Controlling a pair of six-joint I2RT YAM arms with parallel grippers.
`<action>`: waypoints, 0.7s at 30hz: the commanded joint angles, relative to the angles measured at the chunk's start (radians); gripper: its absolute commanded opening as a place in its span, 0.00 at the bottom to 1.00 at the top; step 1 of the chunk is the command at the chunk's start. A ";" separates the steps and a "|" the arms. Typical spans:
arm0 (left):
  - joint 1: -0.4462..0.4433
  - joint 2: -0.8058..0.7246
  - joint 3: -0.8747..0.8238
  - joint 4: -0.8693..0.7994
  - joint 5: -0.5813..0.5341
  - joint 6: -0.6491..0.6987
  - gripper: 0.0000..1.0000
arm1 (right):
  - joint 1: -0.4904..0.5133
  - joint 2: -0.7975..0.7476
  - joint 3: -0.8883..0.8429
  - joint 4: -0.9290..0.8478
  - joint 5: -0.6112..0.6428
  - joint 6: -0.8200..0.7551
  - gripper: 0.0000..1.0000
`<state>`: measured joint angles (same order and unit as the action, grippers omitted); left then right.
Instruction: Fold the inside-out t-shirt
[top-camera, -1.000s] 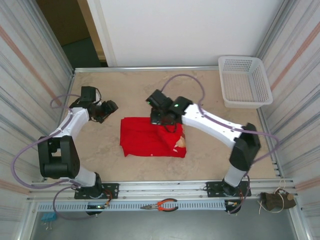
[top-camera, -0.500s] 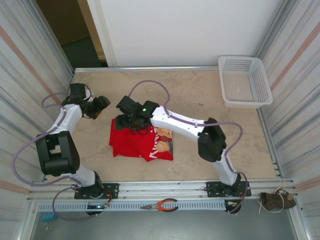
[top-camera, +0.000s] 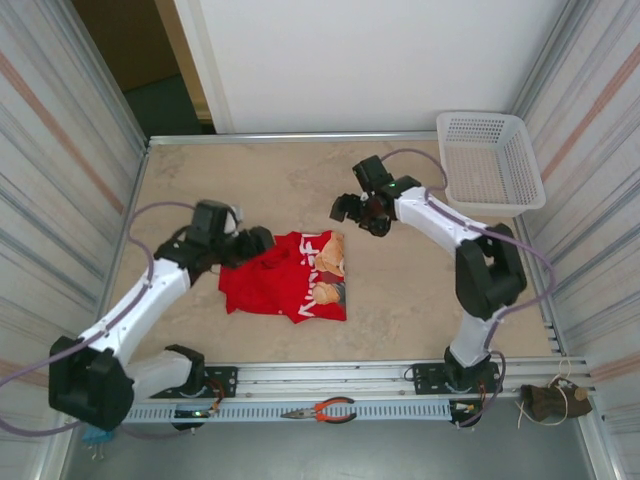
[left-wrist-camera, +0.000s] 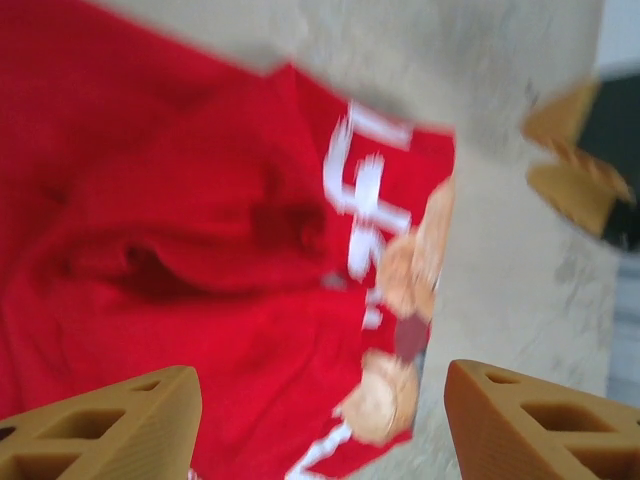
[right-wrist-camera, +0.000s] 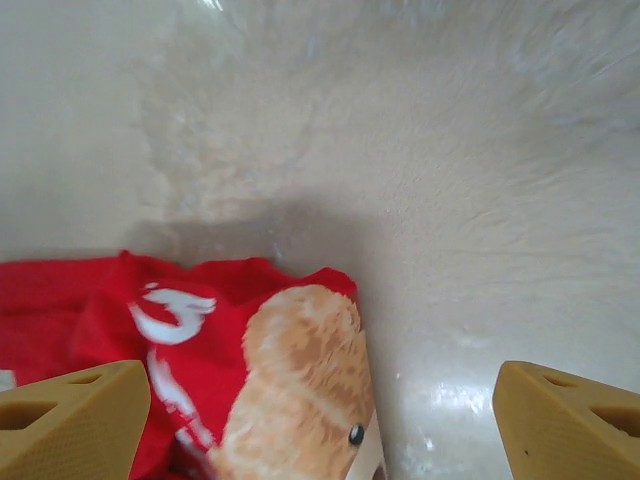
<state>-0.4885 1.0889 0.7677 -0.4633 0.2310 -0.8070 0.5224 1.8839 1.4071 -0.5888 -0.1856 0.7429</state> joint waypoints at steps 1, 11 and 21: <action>-0.120 -0.019 -0.099 0.012 -0.200 -0.186 0.66 | 0.013 0.097 0.056 0.031 -0.109 -0.048 0.86; -0.131 0.251 -0.127 0.190 -0.220 -0.208 0.66 | -0.046 0.052 -0.140 0.155 -0.047 0.052 0.00; -0.003 0.712 0.330 0.207 -0.064 0.072 0.65 | 0.053 -0.401 -0.661 0.215 0.182 0.417 0.00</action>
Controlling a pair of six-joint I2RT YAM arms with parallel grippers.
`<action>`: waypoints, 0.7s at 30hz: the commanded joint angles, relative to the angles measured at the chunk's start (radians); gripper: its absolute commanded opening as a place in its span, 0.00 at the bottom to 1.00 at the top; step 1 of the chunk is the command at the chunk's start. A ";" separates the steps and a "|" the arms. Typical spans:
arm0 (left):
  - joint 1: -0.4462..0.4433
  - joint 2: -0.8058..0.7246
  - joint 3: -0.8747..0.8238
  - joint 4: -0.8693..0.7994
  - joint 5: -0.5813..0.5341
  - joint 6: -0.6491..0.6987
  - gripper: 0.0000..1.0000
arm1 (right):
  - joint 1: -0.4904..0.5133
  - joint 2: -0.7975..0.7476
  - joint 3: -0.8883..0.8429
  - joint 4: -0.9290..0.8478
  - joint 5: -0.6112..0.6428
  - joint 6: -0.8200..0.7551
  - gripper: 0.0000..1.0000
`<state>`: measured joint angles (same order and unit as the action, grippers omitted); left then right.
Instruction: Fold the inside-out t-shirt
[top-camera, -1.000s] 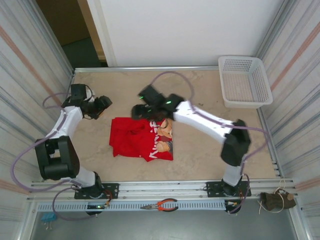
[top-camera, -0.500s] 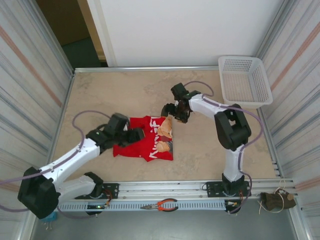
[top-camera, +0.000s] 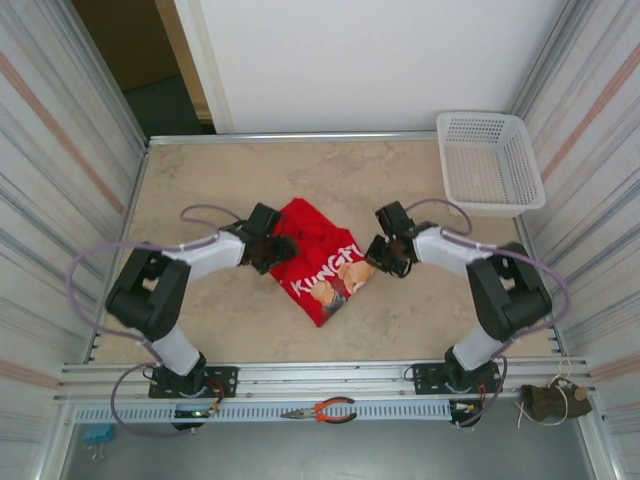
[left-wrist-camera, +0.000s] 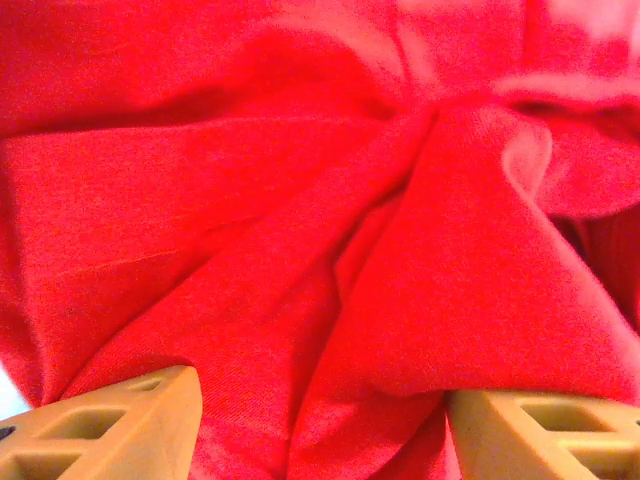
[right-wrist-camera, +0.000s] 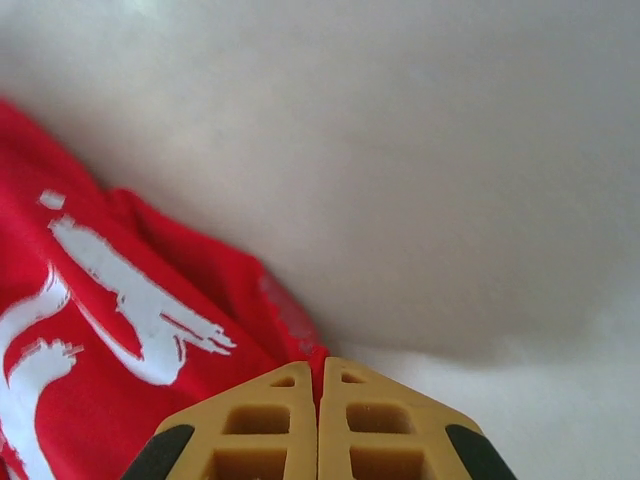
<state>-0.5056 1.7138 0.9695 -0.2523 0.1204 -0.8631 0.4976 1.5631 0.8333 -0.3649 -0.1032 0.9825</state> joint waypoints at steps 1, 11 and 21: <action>0.016 0.123 0.182 -0.018 0.057 0.159 0.65 | 0.123 -0.109 -0.121 -0.009 0.120 0.261 0.00; 0.150 0.000 0.331 -0.163 0.126 0.393 0.68 | 0.346 -0.355 -0.039 -0.296 0.343 0.279 0.65; -0.014 -0.209 0.068 -0.151 0.150 0.410 0.67 | 0.039 -0.187 0.184 -0.232 -0.023 -0.191 0.62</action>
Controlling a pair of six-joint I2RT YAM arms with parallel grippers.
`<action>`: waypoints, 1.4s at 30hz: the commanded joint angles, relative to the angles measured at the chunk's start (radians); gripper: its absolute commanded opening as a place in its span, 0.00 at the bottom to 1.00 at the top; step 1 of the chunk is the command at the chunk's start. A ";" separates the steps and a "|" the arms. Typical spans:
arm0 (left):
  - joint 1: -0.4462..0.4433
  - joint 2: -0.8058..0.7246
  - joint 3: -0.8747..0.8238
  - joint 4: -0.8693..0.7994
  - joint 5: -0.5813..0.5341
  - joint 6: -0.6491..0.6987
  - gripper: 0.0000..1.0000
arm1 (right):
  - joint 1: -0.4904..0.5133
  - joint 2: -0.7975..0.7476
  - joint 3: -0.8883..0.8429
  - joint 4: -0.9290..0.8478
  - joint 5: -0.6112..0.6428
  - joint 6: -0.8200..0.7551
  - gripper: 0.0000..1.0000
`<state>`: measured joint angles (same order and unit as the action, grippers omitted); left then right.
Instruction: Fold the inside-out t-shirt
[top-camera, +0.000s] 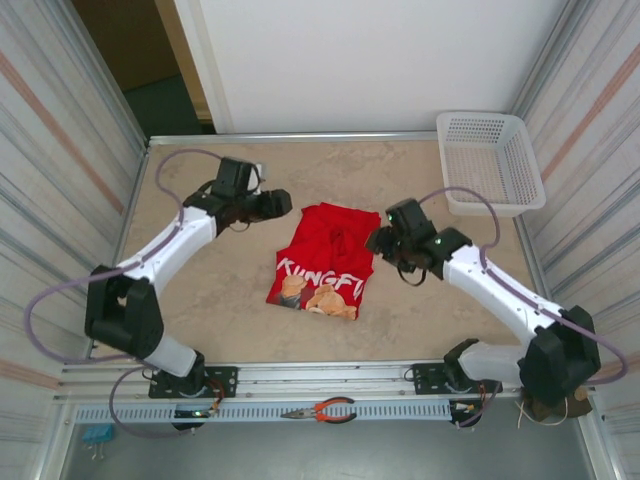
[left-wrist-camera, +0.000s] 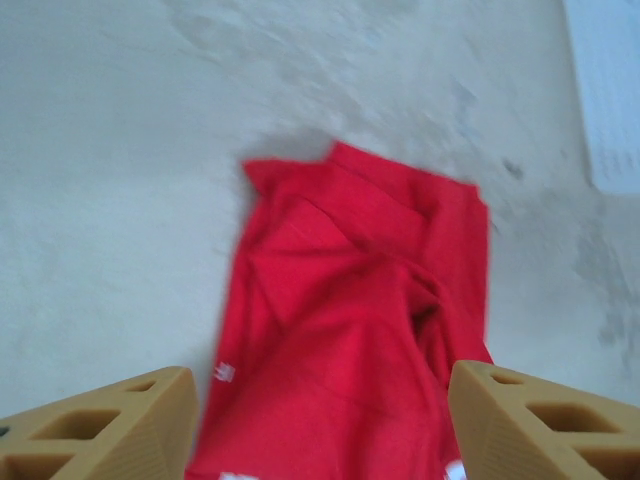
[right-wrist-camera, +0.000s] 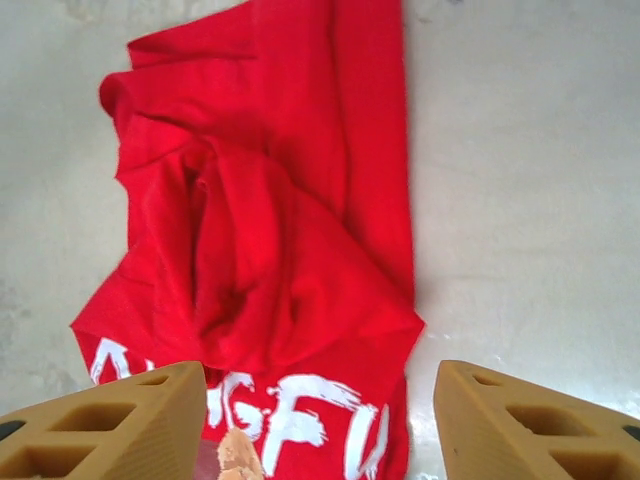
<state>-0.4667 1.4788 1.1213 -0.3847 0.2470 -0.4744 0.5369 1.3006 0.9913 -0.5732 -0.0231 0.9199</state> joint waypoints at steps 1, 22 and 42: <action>-0.070 0.035 -0.096 -0.002 0.025 0.014 0.66 | 0.003 0.096 0.029 -0.004 -0.118 -0.121 0.62; -0.190 0.252 -0.092 0.159 0.077 0.011 0.65 | 0.023 0.398 0.089 0.174 -0.192 -0.042 0.13; 0.042 0.302 0.183 0.098 0.137 0.016 0.00 | -0.244 0.384 0.171 0.202 -0.343 -0.109 0.00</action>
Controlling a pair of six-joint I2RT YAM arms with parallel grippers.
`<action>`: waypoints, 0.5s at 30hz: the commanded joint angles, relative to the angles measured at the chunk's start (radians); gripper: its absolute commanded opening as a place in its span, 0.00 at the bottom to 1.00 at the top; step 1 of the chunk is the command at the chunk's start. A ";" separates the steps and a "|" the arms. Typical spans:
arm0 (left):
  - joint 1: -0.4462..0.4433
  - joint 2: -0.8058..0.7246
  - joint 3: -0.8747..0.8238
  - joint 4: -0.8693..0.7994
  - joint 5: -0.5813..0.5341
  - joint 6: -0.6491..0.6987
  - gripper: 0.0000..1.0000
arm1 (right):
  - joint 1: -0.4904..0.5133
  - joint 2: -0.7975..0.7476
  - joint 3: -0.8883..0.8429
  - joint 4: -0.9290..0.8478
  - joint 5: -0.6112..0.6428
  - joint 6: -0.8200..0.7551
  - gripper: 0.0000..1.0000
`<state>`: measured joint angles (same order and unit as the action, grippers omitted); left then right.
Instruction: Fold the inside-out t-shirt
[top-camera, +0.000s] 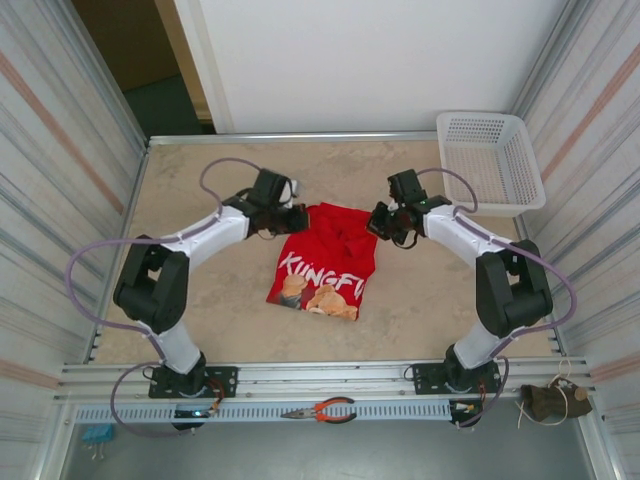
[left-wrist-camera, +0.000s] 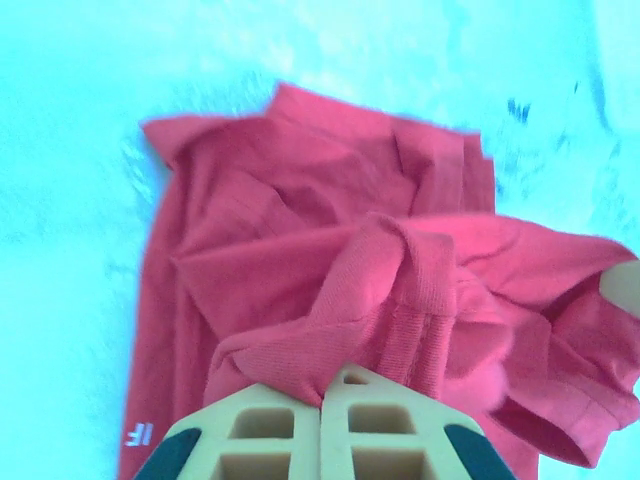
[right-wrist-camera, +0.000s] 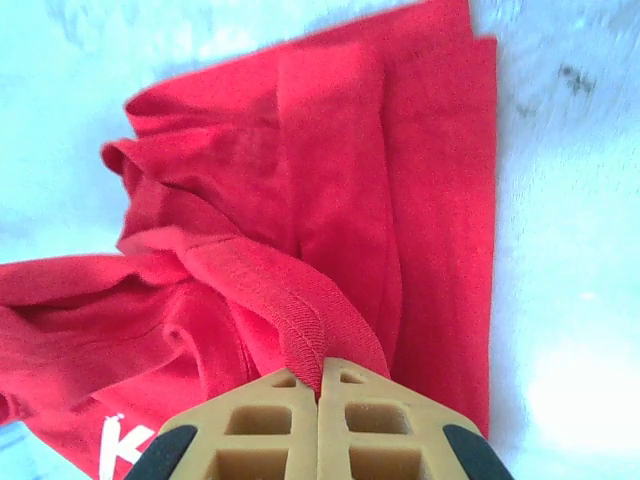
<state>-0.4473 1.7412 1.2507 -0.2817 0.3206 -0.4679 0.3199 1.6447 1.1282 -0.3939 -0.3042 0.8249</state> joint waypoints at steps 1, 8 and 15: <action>0.035 0.063 0.073 -0.004 0.079 0.013 0.00 | -0.039 0.056 0.041 0.039 -0.078 -0.008 0.00; 0.094 0.179 0.117 0.045 0.102 -0.004 0.00 | -0.094 0.194 0.136 0.050 -0.093 -0.039 0.00; 0.171 0.269 0.216 0.075 0.081 -0.056 0.55 | -0.106 0.186 0.144 0.063 -0.003 -0.059 0.45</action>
<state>-0.3141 2.0281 1.4178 -0.2337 0.3969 -0.4961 0.2108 1.8912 1.2770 -0.3355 -0.3439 0.7918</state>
